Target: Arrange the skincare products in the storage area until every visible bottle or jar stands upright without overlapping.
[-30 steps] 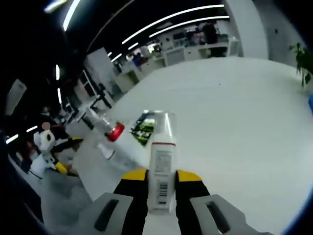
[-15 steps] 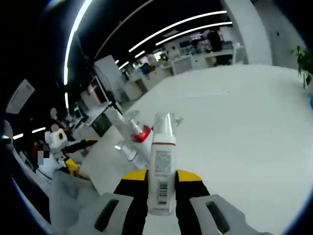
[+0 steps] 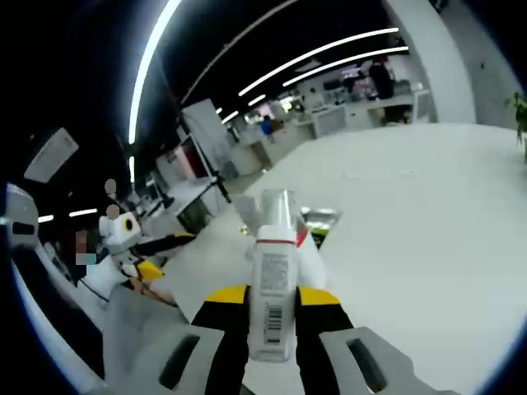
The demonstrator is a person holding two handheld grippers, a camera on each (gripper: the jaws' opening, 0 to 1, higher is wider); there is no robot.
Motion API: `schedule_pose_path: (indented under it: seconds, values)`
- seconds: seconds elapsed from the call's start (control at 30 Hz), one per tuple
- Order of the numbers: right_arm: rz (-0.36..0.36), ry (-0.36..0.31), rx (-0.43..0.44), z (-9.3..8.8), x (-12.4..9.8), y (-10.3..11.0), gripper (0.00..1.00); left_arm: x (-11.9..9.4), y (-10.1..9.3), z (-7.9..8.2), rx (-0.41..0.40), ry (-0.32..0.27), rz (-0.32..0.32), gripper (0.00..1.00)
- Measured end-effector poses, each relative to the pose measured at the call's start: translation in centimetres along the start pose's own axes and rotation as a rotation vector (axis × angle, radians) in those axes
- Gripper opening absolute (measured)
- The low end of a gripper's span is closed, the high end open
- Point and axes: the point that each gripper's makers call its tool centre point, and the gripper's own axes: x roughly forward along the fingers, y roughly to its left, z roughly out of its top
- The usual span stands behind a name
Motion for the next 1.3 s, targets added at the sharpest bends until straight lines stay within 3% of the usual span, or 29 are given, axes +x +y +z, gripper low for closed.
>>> schedule_pose_path:
  seconds: [0.13, 0.33, 0.57, 0.7, 0.83, 1.17, 1.23, 1.3]
  values:
    - [0.028, -0.013, -0.016, 0.4, 0.3, 1.5, 0.12, 0.4, -1.1, 1.2, 0.005, -0.034, -0.044, 0.85]
    - [0.07, -0.016, -0.031, 0.7, 0.9, 3.2, 0.12, 0.9, -1.9, 1.5, -0.018, -0.043, -0.102, 0.7]
    - [0.124, 0.002, -0.046, 0.2, 2.0, 5.4, 0.12, 1.3, -3.0, 3.9, -0.047, -0.132, -0.167, 0.58]
    - [0.161, 0.008, -0.047, 0.1, 2.7, 6.6, 0.12, 1.8, -4.3, 4.6, -0.065, -0.147, -0.23, 0.5]
    - [0.185, 0.019, -0.056, 0.1, 3.3, 7.4, 0.12, 2.8, -5.7, 4.7, -0.072, -0.133, -0.313, 0.4]
    - [0.24, 0.03, -0.064, 0.0, 3.6, 9.5, 0.12, 3.9, -7.7, 5.2, -0.132, -0.155, -0.421, 0.31]
    - [0.261, 0.033, -0.064, -0.1, 3.5, 10.1, 0.12, 3.8, -8.3, 5.3, -0.213, -0.171, -0.48, 0.31]
    - [0.278, 0.038, -0.066, -0.1, 3.5, 10.6, 0.12, 4.0, -8.2, 5.1, -0.212, -0.179, -0.49, 0.28]
